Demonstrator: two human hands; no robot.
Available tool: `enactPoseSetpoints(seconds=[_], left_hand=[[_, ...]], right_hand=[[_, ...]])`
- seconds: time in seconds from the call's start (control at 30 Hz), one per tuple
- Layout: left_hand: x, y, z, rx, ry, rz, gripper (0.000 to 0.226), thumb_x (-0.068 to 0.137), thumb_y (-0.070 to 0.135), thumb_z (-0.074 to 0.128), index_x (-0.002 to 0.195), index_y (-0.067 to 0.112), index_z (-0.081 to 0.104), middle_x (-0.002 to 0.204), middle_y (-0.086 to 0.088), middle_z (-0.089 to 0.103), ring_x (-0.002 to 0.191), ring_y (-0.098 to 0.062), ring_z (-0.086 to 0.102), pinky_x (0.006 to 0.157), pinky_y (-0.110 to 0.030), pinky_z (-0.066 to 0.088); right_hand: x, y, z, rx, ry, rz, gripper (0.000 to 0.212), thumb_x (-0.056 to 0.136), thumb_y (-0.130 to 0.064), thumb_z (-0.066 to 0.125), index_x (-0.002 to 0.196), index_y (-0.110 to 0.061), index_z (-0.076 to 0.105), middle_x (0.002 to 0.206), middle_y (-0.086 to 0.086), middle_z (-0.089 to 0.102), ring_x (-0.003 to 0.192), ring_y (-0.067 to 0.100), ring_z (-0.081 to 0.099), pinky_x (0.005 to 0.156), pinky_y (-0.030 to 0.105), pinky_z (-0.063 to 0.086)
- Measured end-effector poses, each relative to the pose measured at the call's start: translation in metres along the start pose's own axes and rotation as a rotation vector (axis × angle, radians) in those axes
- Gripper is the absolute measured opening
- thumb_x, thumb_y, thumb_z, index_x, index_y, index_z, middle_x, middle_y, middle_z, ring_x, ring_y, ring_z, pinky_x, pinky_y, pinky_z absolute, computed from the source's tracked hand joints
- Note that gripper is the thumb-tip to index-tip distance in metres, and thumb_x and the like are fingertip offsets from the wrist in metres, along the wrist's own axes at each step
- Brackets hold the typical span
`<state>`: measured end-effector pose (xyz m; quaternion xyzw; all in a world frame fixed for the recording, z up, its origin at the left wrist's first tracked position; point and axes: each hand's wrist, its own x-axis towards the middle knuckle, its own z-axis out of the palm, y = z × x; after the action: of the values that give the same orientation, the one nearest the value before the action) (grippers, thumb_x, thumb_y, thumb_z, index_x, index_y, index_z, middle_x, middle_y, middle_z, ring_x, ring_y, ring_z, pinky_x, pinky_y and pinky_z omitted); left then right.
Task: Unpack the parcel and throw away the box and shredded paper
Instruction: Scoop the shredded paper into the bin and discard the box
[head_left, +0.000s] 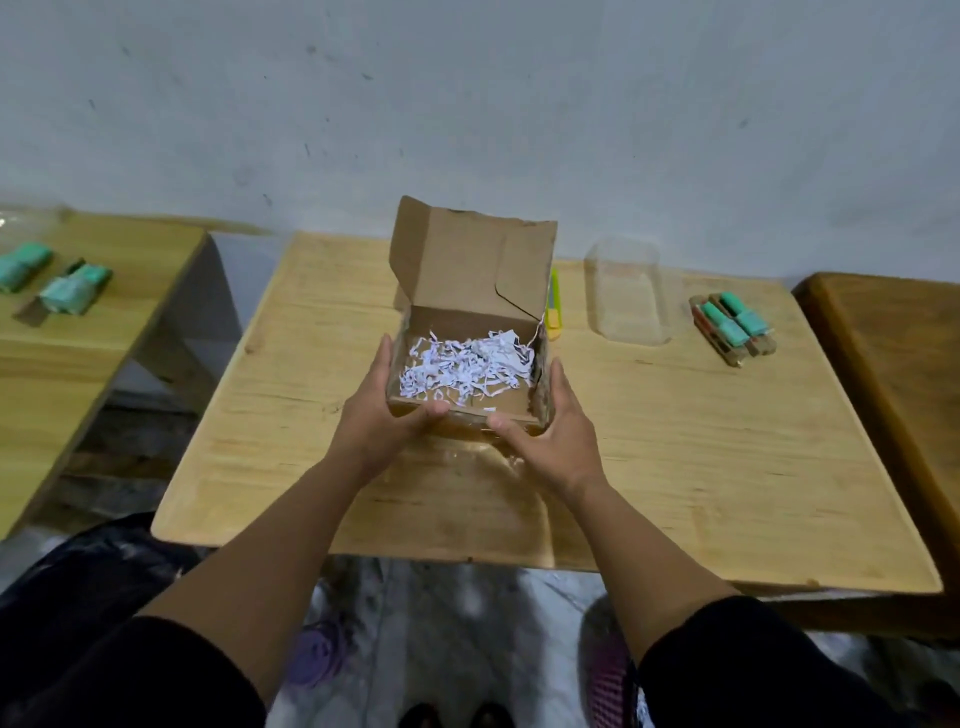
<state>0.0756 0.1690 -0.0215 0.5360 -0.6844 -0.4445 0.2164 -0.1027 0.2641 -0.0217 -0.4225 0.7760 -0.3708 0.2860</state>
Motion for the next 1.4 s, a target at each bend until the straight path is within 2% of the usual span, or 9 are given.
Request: enactPoseSetpoints(seconds=[0.17, 0.27, 0.43, 0.73, 0.93, 1.13, 1.23, 1.3, 1.4], left_hand=[[0.001, -0.004, 0.005, -0.08, 0.039, 0.037, 0.108, 0.067, 0.039, 0.079, 0.148, 0.033, 0.007, 0.15, 0.003, 0.036, 0.135, -0.018, 0.037, 0.1, -0.024, 0.03], [0.001, -0.002, 0.006, -0.113, 0.055, 0.032, 0.11, 0.064, 0.041, 0.079, 0.147, 0.035, 0.007, 0.15, 0.002, 0.036, 0.135, -0.018, 0.037, 0.106, -0.03, 0.032], [-0.005, 0.022, -0.001, -0.144, 0.077, 0.047, 0.114, 0.058, 0.05, 0.077, 0.147, 0.034, 0.007, 0.151, 0.001, 0.034, 0.136, -0.018, 0.035, 0.111, -0.036, 0.031], [-0.016, 0.094, -0.006, -0.121, 0.062, 0.165, 0.109, 0.067, 0.037, 0.079, 0.148, 0.031, 0.007, 0.153, 0.004, 0.03, 0.138, -0.014, 0.032, 0.111, -0.029, 0.027], [-0.026, 0.146, 0.031, -0.102, -0.111, 0.282, 0.109, 0.066, 0.04, 0.079, 0.148, 0.03, 0.007, 0.153, 0.001, 0.031, 0.139, -0.015, 0.032, 0.112, -0.03, 0.028], [-0.063, 0.19, 0.101, -0.089, -0.329, 0.426, 0.103, 0.068, 0.033, 0.08, 0.148, 0.027, 0.015, 0.148, 0.0, 0.039, 0.133, -0.014, 0.041, 0.106, -0.022, 0.03], [-0.092, 0.201, 0.139, -0.086, -0.447, 0.469, 0.103, 0.067, 0.033, 0.08, 0.148, 0.027, 0.016, 0.147, -0.002, 0.041, 0.132, -0.017, 0.042, 0.109, -0.027, 0.032], [-0.11, 0.204, 0.163, -0.074, -0.523, 0.488, 0.104, 0.065, 0.035, 0.081, 0.147, 0.029, 0.017, 0.147, -0.003, 0.042, 0.133, -0.02, 0.042, 0.111, -0.035, 0.033], [-0.138, 0.2, 0.198, -0.043, -0.613, 0.501, 0.106, 0.063, 0.036, 0.082, 0.147, 0.029, 0.018, 0.147, -0.003, 0.041, 0.133, -0.02, 0.041, 0.112, -0.037, 0.033]], right_hand=[[0.003, 0.008, 0.006, 0.033, 0.011, -0.033, 0.108, 0.068, -0.042, 0.078, 0.149, -0.023, 0.009, 0.149, -0.001, 0.038, 0.134, 0.012, 0.04, 0.105, 0.017, 0.029], [0.006, 0.007, 0.003, 0.034, 0.009, -0.057, 0.107, 0.069, -0.042, 0.077, 0.149, -0.024, 0.008, 0.148, -0.001, 0.039, 0.133, 0.012, 0.041, 0.105, 0.017, 0.029], [0.009, -0.01, -0.014, 0.05, 0.015, -0.109, 0.106, 0.071, -0.043, 0.076, 0.149, -0.025, 0.006, 0.149, -0.003, 0.038, 0.133, 0.011, 0.041, 0.111, 0.026, 0.032], [-0.008, -0.043, -0.079, 0.043, 0.113, -0.121, 0.106, 0.071, -0.045, 0.075, 0.149, -0.024, 0.006, 0.152, -0.002, 0.034, 0.138, 0.012, 0.033, 0.113, 0.026, 0.028], [-0.048, -0.035, -0.138, 0.031, 0.3, -0.037, 0.107, 0.07, -0.044, 0.076, 0.149, -0.022, 0.007, 0.151, -0.001, 0.035, 0.137, 0.013, 0.035, 0.113, 0.03, 0.03], [-0.125, 0.001, -0.197, -0.012, 0.529, 0.108, 0.107, 0.07, -0.046, 0.075, 0.149, -0.022, 0.006, 0.15, 0.001, 0.036, 0.136, 0.016, 0.037, 0.112, 0.03, 0.031], [-0.167, 0.024, -0.216, -0.005, 0.612, 0.203, 0.108, 0.07, -0.046, 0.075, 0.149, -0.023, 0.006, 0.151, 0.002, 0.034, 0.138, 0.018, 0.033, 0.114, 0.029, 0.027], [-0.193, 0.042, -0.224, 0.004, 0.661, 0.27, 0.109, 0.068, -0.048, 0.076, 0.149, -0.024, 0.007, 0.149, 0.004, 0.038, 0.136, 0.02, 0.037, 0.114, 0.035, 0.031], [-0.23, 0.071, -0.228, 0.013, 0.717, 0.379, 0.11, 0.067, -0.047, 0.077, 0.149, -0.023, 0.007, 0.145, 0.004, 0.044, 0.132, 0.019, 0.044, 0.111, 0.038, 0.036]])
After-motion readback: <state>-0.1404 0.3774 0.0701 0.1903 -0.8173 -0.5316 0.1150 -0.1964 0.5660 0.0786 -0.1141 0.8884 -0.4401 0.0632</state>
